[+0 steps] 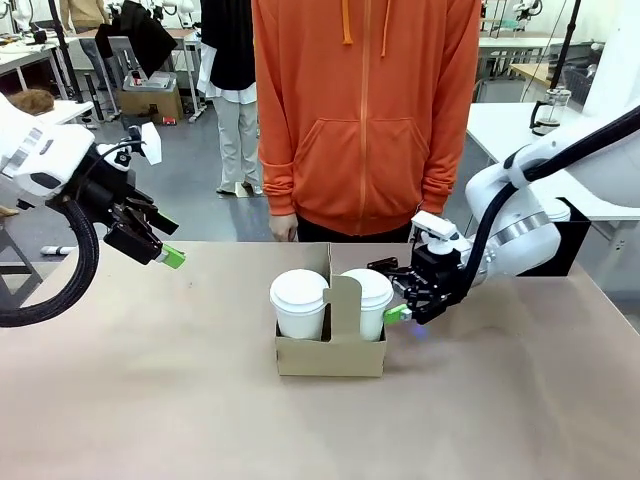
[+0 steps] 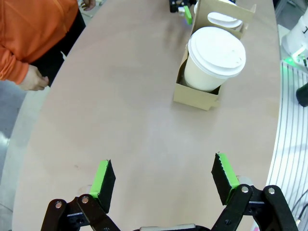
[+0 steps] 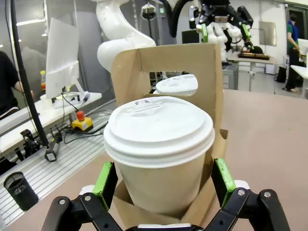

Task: Pour a drink into a cup and package it in a carrier.
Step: Insert the held 600 ml Paper Cup into the Cup Carrier.

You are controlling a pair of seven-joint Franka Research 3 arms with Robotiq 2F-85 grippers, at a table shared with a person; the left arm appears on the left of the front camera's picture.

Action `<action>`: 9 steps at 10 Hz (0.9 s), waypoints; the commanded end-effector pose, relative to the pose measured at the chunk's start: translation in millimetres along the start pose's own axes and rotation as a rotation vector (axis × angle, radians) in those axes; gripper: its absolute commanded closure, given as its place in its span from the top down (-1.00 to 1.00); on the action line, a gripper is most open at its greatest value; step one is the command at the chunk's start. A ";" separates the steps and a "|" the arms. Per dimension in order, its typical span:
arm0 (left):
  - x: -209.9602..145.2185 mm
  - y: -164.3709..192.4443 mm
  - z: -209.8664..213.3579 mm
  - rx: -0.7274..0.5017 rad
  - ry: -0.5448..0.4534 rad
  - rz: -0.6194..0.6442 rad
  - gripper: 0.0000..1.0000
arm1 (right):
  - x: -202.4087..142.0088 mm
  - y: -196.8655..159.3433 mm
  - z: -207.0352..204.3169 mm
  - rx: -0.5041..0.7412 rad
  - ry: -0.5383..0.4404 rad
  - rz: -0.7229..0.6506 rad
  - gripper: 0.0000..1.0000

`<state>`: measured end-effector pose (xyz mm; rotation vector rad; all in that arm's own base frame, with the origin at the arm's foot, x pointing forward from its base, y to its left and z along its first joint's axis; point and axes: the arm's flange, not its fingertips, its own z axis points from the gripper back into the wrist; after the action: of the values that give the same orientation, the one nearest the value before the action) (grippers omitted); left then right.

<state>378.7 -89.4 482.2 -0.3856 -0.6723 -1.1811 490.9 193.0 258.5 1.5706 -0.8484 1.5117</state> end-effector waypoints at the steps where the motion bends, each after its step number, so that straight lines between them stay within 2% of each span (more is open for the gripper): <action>1: 0.5 0.9 -1.6 0.003 -0.014 -0.004 1.00 | 11.2 14.0 19.9 -0.014 0.050 0.060 1.00; 3: 0.5 0.9 -1.6 0.003 -0.014 -0.004 1.00 | 25.4 19.4 43.2 -0.069 0.125 0.060 1.00; 4: 0.5 0.9 -1.6 0.003 -0.014 -0.004 1.00 | 39.1 30.1 58.8 -0.151 0.171 0.063 1.00; 7: 0.5 0.9 -1.6 0.003 -0.014 -0.004 1.00 | 98.8 102.5 116.9 -0.542 0.294 -0.087 1.00; 8: 0.5 0.9 -1.6 0.003 -0.014 -0.004 1.00 | 110.1 121.7 134.9 -0.695 0.350 -0.130 1.00; 9: 0.5 0.9 -1.6 0.003 -0.014 -0.004 1.00 | 116.0 138.8 148.7 -0.791 0.380 -0.149 1.00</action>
<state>378.6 -89.9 482.6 -0.3842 -0.6726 -1.1824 465.5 -3.5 378.2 0.8070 -0.9440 1.2228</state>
